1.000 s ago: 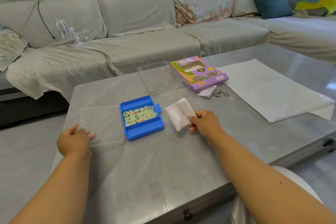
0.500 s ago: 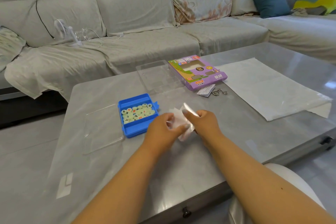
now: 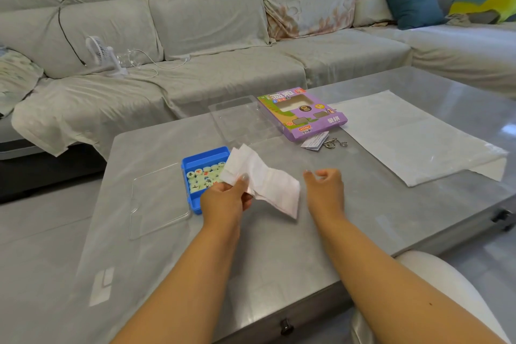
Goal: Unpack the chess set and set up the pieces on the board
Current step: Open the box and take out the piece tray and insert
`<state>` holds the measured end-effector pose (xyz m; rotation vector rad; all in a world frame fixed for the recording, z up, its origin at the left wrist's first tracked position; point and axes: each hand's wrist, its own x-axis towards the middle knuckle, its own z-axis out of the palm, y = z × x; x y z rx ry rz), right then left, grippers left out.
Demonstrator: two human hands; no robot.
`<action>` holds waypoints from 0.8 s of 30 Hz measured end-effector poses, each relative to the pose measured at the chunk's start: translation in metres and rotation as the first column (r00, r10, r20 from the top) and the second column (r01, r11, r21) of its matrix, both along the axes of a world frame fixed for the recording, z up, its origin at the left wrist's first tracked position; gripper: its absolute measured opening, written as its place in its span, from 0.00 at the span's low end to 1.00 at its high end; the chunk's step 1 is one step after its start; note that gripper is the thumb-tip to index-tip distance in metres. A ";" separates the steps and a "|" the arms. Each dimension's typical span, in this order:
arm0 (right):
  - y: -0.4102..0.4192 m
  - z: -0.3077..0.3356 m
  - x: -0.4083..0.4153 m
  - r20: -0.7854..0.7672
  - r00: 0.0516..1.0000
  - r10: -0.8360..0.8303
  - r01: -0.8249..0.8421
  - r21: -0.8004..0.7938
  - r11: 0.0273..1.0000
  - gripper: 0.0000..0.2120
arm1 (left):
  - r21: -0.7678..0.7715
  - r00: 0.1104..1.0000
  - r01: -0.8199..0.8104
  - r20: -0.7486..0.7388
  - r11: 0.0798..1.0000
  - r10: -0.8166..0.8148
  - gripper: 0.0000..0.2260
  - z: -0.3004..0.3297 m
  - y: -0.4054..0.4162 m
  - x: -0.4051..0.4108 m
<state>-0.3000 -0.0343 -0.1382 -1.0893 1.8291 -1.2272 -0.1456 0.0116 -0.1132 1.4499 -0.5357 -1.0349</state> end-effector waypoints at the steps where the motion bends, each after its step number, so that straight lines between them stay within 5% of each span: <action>1: 0.001 0.004 0.000 -0.086 0.996 0.027 -0.037 -0.110 0.993 0.18 | -0.027 0.996 0.016 0.088 1.000 -0.014 0.07 0.002 0.000 0.001; 3: 0.006 0.016 0.010 -0.140 0.954 0.266 -0.293 -0.224 0.930 0.27 | -0.065 0.972 0.090 0.224 0.994 -0.073 0.08 0.008 0.001 0.000; 5: 0.012 0.023 0.022 -0.198 0.852 0.484 -0.517 -0.176 0.838 0.30 | -0.088 0.948 0.154 0.292 0.984 -0.122 0.08 0.014 0.003 -0.003; 9: 0.016 0.027 0.025 -0.065 0.800 0.596 -0.599 -0.112 0.792 0.12 | -0.093 0.960 0.176 0.235 0.980 -0.150 0.08 0.019 0.004 -0.004; 12: 0.008 0.018 0.017 0.064 0.907 0.417 -0.412 -0.077 0.908 0.08 | -0.085 0.973 0.194 0.142 0.977 -0.181 0.08 0.018 0.004 0.003; 15: -0.001 0.011 0.000 0.249 0.968 -0.029 0.022 0.031 0.999 0.06 | -0.103 0.979 0.200 0.072 0.974 -0.193 0.10 0.019 0.004 0.013; 17: 0.000 0.014 -0.012 0.059 0.960 -0.275 0.270 0.079 0.960 0.19 | -0.125 0.982 0.183 0.078 0.975 -0.174 0.07 0.020 0.005 0.017; 19: 0.002 0.018 -0.017 -0.181 0.927 -0.327 0.310 -0.120 0.943 0.25 | -0.134 0.987 0.147 0.085 0.980 -0.137 0.04 0.022 0.005 0.018; 20: 0.003 0.020 -0.014 -0.225 0.939 -0.259 0.207 -0.229 0.951 0.23 | -0.137 0.990 0.130 0.075 0.982 -0.121 0.04 0.023 0.005 0.018; 22: 0.007 0.025 -0.003 -0.246 0.960 0.134 -0.213 -0.327 0.921 0.18 | -0.124 0.994 0.100 0.059 0.987 -0.093 0.06 0.023 0.002 0.015; 24: 0.015 0.025 0.008 -0.361 0.778 0.515 -0.613 -0.251 0.749 0.18 | -0.113 0.996 0.083 0.050 0.990 -0.078 0.07 0.025 0.001 0.011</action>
